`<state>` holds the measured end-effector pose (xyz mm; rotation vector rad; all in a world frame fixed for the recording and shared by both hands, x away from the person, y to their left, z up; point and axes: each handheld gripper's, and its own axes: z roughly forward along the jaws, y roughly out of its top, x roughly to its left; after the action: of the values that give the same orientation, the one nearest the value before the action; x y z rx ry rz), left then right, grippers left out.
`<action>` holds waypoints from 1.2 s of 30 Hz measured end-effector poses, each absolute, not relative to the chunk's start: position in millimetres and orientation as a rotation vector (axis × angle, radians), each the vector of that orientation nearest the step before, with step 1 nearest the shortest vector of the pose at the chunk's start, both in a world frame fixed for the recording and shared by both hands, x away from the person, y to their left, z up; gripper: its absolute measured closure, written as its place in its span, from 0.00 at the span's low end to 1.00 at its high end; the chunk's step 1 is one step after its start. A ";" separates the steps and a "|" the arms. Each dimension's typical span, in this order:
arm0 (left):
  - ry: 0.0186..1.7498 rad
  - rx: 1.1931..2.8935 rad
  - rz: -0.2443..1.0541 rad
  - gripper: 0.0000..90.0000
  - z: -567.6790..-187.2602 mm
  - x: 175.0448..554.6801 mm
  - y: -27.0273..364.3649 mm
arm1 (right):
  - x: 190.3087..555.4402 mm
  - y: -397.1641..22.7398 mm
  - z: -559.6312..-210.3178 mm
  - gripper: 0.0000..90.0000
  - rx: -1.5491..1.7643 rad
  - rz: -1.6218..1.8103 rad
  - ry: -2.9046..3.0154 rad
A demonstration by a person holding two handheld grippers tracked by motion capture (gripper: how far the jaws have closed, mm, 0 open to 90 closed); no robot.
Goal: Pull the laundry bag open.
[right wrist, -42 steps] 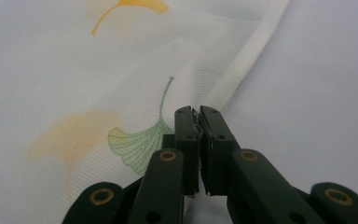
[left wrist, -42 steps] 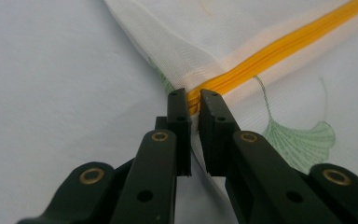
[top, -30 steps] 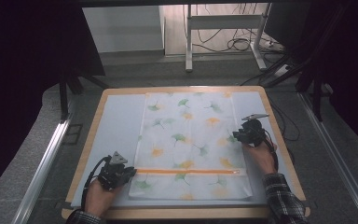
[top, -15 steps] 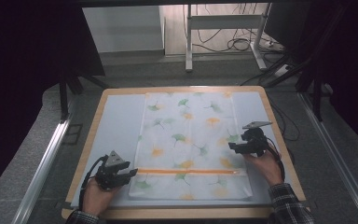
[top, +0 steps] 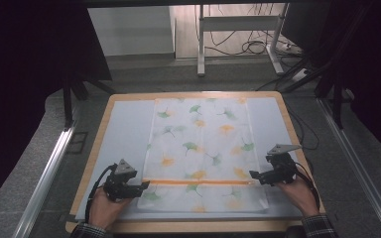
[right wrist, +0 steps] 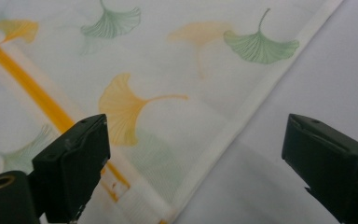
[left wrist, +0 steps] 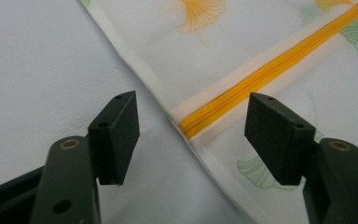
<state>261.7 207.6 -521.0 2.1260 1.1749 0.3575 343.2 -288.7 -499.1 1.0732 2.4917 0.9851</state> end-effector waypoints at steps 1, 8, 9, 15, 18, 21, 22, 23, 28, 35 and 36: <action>1.174 2.122 0.357 0.37 -520.8 261.7 207.5 | 340.5 -290.1 -499.4 0.05 1.055 0.983 2.499; 1.169 2.096 0.342 0.34 -519.1 264.3 208.8 | 323.4 -294.4 -504.4 0.00 0.918 0.981 2.560; 1.166 2.105 0.335 0.34 -519.8 264.9 208.3 | 322.1 -294.7 -504.5 0.00 0.910 0.981 2.569; 1.133 2.140 0.339 0.30 -521.1 266.3 201.6 | 315.7 -294.9 -508.9 0.00 0.848 0.975 2.632; 1.116 2.141 0.342 0.28 -520.6 267.1 198.7 | 313.4 -292.2 -510.0 0.00 0.796 0.966 2.644; 1.107 2.145 0.337 0.29 -520.7 268.9 195.9 | 312.4 -288.3 -510.8 0.00 0.751 0.963 2.657; 1.103 2.145 0.332 0.30 -520.5 269.5 195.0 | 312.6 -287.2 -511.8 0.00 0.740 0.957 2.666; 1.099 2.143 0.330 0.31 -520.0 270.4 193.8 | 312.9 -286.4 -513.2 0.00 0.733 0.955 2.677; 1.083 2.129 0.307 0.34 -516.8 273.0 189.8 | 314.1 -285.0 -517.9 0.00 0.696 0.968 2.706; 1.048 2.156 0.302 0.39 -517.0 277.9 181.6 | 314.8 -282.1 -522.6 0.00 0.665 0.970 2.737; 1.041 2.156 0.298 0.41 -516.6 278.7 180.5 | 315.0 -281.7 -524.5 0.00 0.664 0.961 2.739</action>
<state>278.7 180.5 -516.6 2.1563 1.0408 0.2981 315.0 -281.7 -524.5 0.6637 2.7386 0.9611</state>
